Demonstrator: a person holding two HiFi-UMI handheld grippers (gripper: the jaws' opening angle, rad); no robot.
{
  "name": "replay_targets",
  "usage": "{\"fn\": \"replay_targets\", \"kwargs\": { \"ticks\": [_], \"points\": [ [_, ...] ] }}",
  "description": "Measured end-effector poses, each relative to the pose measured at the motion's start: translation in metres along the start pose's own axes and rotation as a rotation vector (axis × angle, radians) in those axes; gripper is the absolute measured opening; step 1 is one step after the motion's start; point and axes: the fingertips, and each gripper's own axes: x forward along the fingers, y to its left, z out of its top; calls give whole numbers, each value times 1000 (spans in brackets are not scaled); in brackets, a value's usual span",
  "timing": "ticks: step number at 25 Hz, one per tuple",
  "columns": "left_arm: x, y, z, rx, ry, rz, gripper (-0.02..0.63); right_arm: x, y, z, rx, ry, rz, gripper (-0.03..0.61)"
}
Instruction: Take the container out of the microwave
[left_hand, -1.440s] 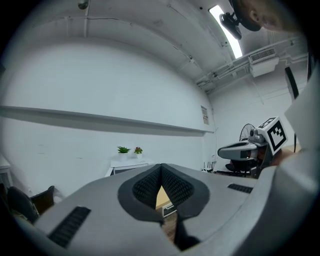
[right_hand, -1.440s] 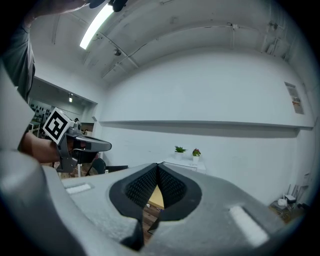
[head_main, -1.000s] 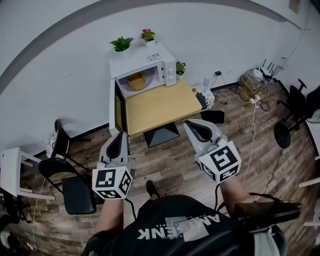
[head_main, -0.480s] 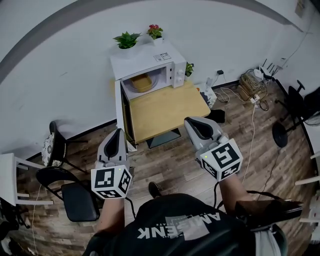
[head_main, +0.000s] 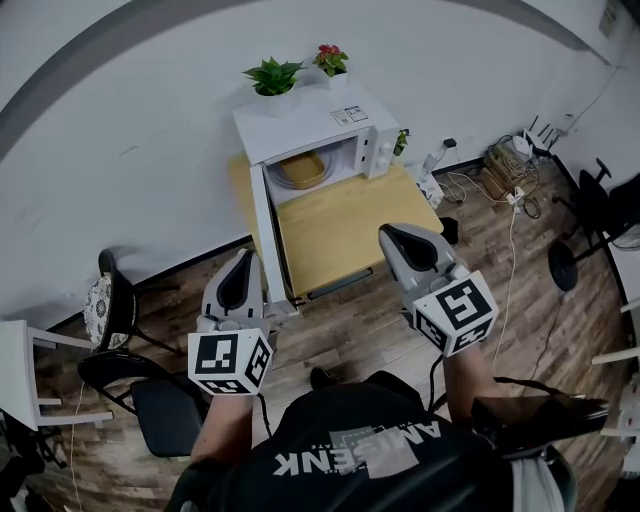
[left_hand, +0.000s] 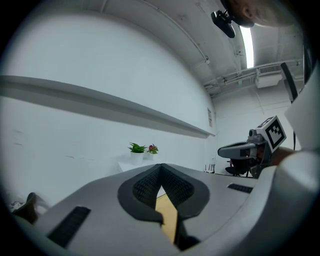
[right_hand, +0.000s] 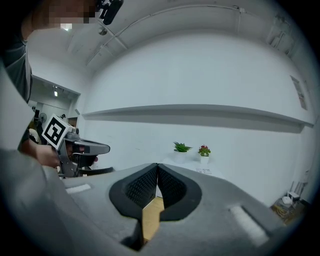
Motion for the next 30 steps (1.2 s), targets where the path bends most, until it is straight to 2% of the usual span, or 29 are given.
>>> {"fn": "replay_targets", "kwargs": {
  "ticks": [6, 18, 21, 25, 30],
  "points": [
    [11, 9, 5, -10, -28, -36, 2, 30, -5, 5, -12, 17, 1, 6],
    [51, 25, 12, 19, 20, 120, 2, 104, -69, 18, -40, -14, 99, 6],
    [63, 22, 10, -1, 51, 137, 2, 123, -85, 22, -75, -20, 148, 8],
    [85, 12, 3, -20, 90, 125, 2, 149, -100, 27, -173, -43, 225, 21],
    [96, 11, 1, -59, 76, 190, 2, 176, -117, 20, -182, -37, 312, 26]
  ]
}}
